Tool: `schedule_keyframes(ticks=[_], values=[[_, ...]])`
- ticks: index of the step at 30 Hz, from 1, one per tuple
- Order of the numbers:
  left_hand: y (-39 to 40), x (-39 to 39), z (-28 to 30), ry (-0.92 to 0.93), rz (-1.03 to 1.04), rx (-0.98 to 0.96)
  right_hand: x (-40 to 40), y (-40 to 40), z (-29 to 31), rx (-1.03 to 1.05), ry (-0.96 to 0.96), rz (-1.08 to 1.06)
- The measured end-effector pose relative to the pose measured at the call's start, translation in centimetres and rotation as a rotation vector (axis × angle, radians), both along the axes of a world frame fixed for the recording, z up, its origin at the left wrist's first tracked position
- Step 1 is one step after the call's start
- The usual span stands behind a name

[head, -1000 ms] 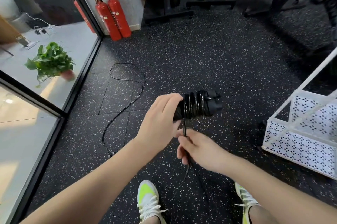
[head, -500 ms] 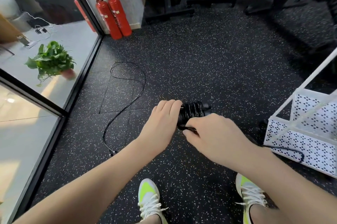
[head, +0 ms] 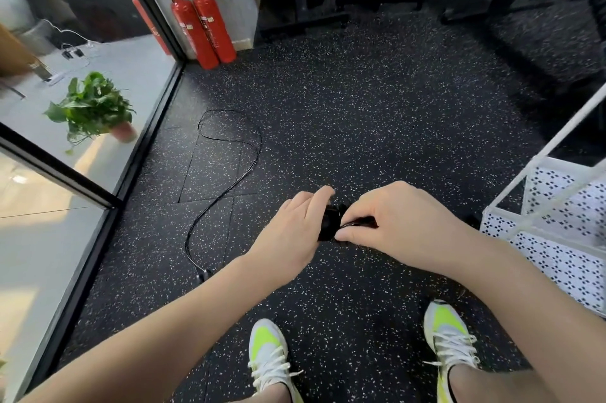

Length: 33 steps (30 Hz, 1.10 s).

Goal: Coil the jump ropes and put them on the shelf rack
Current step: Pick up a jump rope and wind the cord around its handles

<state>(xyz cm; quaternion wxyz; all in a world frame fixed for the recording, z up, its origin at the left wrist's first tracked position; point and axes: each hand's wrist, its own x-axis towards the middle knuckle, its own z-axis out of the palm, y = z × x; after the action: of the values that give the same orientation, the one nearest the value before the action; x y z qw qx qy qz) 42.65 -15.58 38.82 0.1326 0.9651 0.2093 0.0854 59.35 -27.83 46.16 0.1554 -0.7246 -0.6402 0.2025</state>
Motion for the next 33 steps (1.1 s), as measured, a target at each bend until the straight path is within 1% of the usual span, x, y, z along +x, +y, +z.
schedule_keyframes(ticks=[4,7,9,11,14,16,19,20,23,26,28,30,33], values=[[-0.3,0.5,-0.1,0.044,0.072,-0.023,0.0,0.0,-0.2,-0.013,0.076,0.061],[-0.4,0.7,0.0,0.069,0.152,-0.082,-0.2,0.0,-0.3,-0.028,0.053,0.102],[-0.4,0.8,0.0,0.075,0.171,-0.069,-0.2,0.0,-0.2,-0.010,0.031,0.111],[-0.7,0.8,-0.1,0.066,0.124,-0.004,-0.2,0.0,0.0,0.029,0.023,0.099],[-1.2,0.7,0.0,-0.022,-0.049,0.043,0.9,0.3,0.0,0.093,0.055,0.022],[-1.4,0.3,0.0,-0.103,-0.136,0.015,2.0,0.5,-0.3,0.098,0.189,-0.034],[-1.4,-0.4,0.2,-0.204,-0.208,-0.049,3.5,0.8,-0.6,0.051,0.480,-0.073],[-1.4,-0.5,0.2,-0.230,-0.238,-0.048,4.0,0.8,-0.9,0.044,0.541,-0.091],[-1.6,-0.7,0.4,-0.287,-0.303,-0.052,5.3,1.1,-2.1,0.049,0.640,-0.150],[-1.7,-0.5,0.7,-0.355,-0.263,-0.096,5.1,1.4,-4.4,0.026,0.909,-0.184],[-1.7,-0.4,0.7,-0.391,-0.237,-0.109,4.5,1.3,-5.5,0.026,1.001,-0.197],[-1.7,-0.4,0.6,-0.420,-0.172,-0.147,3.8,1.0,-6.2,0.023,1.069,-0.182],[-1.9,-0.2,0.7,-0.414,-0.020,-0.231,2.0,0.6,-6.8,-0.034,1.042,-0.196]])
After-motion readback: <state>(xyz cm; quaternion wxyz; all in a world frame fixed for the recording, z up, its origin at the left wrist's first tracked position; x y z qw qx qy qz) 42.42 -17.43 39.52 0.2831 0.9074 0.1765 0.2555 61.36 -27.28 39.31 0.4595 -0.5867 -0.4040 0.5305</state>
